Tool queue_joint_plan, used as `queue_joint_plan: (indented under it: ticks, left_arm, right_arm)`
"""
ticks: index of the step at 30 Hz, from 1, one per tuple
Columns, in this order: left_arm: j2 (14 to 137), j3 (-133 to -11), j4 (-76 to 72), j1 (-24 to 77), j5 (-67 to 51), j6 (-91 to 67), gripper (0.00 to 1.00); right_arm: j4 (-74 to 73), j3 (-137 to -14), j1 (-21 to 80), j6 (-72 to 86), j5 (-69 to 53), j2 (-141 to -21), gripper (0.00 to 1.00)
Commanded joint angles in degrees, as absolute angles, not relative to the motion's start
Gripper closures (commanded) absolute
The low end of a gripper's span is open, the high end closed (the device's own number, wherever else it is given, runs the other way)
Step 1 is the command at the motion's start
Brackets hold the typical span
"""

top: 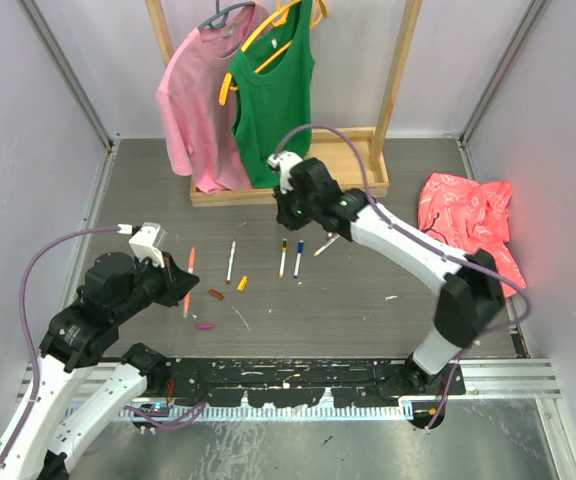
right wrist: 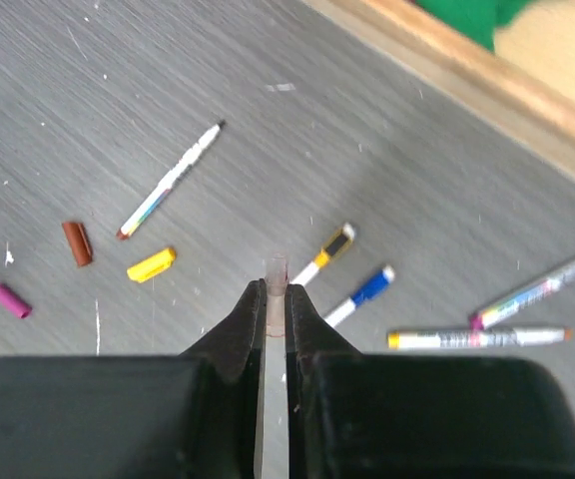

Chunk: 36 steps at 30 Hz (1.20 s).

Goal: Insert the pens into the pen caps
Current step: Pick up the pen cap from the pen, then place the pen cap on the pen.

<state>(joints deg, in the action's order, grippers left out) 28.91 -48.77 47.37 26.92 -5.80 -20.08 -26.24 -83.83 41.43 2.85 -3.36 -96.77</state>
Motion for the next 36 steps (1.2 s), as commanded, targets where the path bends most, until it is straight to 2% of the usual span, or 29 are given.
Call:
queue_joint_plan:
  ticks: [1, 6, 12, 23, 36]
  left_arm:
    - [28.9, -48.9, 44.2, 26.6, -6.0, -19.9, 1.00]
    - [29.0, -48.8, 44.2, 26.7, -6.3, -19.8, 1.00]
    - [29.1, -48.8, 44.2, 26.6, -6.3, -19.9, 1.00]
    - [29.2, -48.8, 44.1, 26.6, -6.5, -19.9, 1.00]
    - [28.8, -48.7, 44.1, 26.6, -6.2, -19.9, 1.00]
  right_arm:
    - [-21.0, -70.1, 41.5, 17.1, 3.5, -87.2, 1.00]
    - [-24.2, -58.1, 41.8, 25.9, 8.9, -76.5, 1.00]
    - [-31.9, -49.4, 45.0, 33.5, 11.8, -70.4, 0.99]
    - [-33.0, -44.2, 52.6, 37.9, 14.4, -77.7, 0.93]
    - [-31.8, -43.9, 53.3, 36.2, 10.5, -84.1, 0.83]
